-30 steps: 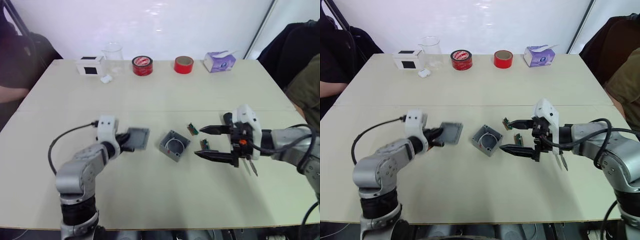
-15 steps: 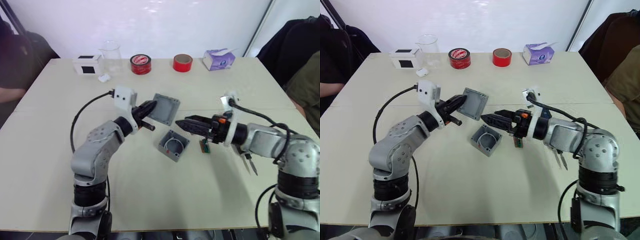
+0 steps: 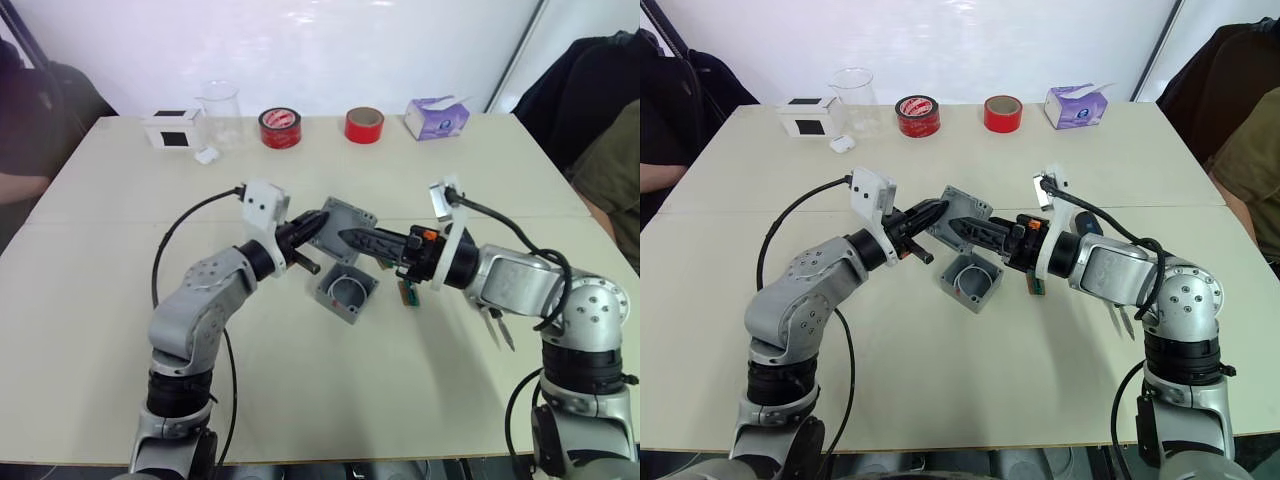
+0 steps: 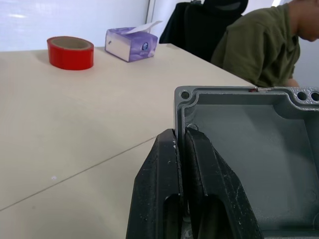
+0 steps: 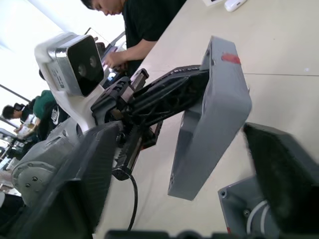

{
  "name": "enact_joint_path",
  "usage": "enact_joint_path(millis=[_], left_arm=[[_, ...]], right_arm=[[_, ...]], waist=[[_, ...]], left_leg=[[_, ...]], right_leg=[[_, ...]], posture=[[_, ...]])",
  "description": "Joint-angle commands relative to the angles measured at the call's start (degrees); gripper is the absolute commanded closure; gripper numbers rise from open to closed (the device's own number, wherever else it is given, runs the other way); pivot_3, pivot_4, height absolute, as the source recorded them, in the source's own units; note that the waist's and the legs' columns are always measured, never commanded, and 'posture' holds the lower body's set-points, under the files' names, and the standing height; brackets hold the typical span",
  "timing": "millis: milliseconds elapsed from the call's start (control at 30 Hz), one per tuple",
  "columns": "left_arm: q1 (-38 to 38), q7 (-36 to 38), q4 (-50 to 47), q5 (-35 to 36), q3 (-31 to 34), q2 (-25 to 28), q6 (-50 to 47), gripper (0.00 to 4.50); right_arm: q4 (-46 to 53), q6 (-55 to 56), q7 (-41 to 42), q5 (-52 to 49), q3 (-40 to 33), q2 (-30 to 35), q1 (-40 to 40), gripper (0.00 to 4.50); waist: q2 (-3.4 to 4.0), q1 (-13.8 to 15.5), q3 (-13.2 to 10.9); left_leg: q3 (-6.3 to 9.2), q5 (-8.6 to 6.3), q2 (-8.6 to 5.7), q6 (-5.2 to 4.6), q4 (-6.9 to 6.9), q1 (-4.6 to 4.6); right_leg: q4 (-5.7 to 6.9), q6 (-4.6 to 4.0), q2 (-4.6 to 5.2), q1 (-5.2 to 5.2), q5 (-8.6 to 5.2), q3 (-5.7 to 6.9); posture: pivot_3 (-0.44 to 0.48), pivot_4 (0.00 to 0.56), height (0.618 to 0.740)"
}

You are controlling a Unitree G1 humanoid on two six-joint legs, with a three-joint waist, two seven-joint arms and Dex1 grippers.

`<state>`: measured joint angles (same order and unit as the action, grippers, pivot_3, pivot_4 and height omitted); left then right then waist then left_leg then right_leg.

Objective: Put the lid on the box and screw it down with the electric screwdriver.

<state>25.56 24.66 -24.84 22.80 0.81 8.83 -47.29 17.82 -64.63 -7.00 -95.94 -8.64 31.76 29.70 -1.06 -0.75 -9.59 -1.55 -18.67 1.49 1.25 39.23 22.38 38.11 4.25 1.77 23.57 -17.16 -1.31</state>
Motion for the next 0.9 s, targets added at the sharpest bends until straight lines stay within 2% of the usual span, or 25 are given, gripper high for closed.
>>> enact_joint_path(millis=[33,233,400,500,533,600,700,800,900], left_arm=[[0.5,-0.2,-1.5,1.1,-0.3,0.4,1.9,4.5],[0.7,-1.1,-0.9,1.5,0.0,0.4,2.9,4.5],[0.2,-1.2,-1.5,2.5,-0.2,1.3,2.7,4.5],[-0.6,0.6,-2.0,5.5,1.8,3.6,0.6,3.56],[-0.6,1.6,-2.1,7.1,2.9,5.0,-0.7,3.09],[-0.7,5.2,-2.3,11.2,5.1,9.3,-4.1,2.35],[-1.0,11.1,-2.3,18.5,8.3,15.9,-9.4,1.15],[-1.2,17.0,-1.7,22.1,9.6,22.3,-10.3,0.03],[-0.3,26.4,2.3,23.9,10.7,31.8,-10.4,0.01]], right_arm=[[2.1,2.1,-0.4,-2.8,0.2,1.0,0.3,2.06],[2.7,3.5,-1.0,-4.3,1.2,2.2,-0.1,4.19],[3.6,4.8,-1.4,-4.4,1.7,2.8,0.0,4.27],[5.2,5.4,1.7,0.4,1.7,4.1,1.4,4.27],[6.3,5.5,3.9,3.6,1.9,5.2,1.9,4.27],[9.5,6.3,9.5,13.6,4.1,9.1,2.5,4.27],[15.4,11.1,20.5,31.2,11.4,17.0,1.4,4.27],[17.5,22.2,30.3,48.0,17.8,22.2,-0.8,4.27],[14.6,46.2,36.4,74.3,25.2,26.2,-3.4,4.27]], waist=[[0.0,0.0,0.0],[0.0,0.0,0.0],[0.0,0.0,0.0],[0.0,0.0,0.0],[0.0,-0.1,0.0],[0.01,-0.1,0.0],[0.03,0.0,0.0],[0.03,0.0,0.0],[0.01,0.0,0.0]], left_leg=[[0.0,0.0,0.0,0.0,0.0,0.0],[0.0,0.0,0.0,0.0,0.0,0.0],[0.0,0.0,0.0,0.0,0.0,0.0],[0.0,0.0,0.01,0.0,0.0,0.0],[0.01,0.0,0.02,0.0,0.0,0.0],[0.01,0.0,0.03,0.0,0.0,0.01],[0.03,0.0,0.04,0.0,-0.01,0.02],[0.06,0.0,0.04,0.0,-0.02,0.03],[0.06,0.0,0.01,0.01,-0.01,0.03]], right_leg=[[0.0,0.0,0.0,0.0,0.0,0.0],[0.0,0.0,0.0,0.0,0.0,0.0],[-0.01,0.0,0.0,0.0,0.0,0.0],[0.0,0.0,-0.01,0.01,0.0,0.0],[0.0,0.0,-0.03,0.01,0.0,0.0],[0.0,0.0,-0.06,0.04,0.0,0.0],[-0.02,-0.01,-0.11,0.08,-0.01,0.01],[-0.08,-0.02,-0.13,0.07,-0.02,0.03],[-0.08,-0.02,-0.11,0.07,-0.02,0.03]], posture=[[0.0,0.15,0.74],[0.0,0.15,0.74],[0.0,0.15,0.74],[0.0,0.15,0.74],[0.0,0.15,0.74],[0.0,0.15,0.74],[0.0,0.15,0.74],[0.0,0.15,0.74],[0.0,0.15,0.74]])
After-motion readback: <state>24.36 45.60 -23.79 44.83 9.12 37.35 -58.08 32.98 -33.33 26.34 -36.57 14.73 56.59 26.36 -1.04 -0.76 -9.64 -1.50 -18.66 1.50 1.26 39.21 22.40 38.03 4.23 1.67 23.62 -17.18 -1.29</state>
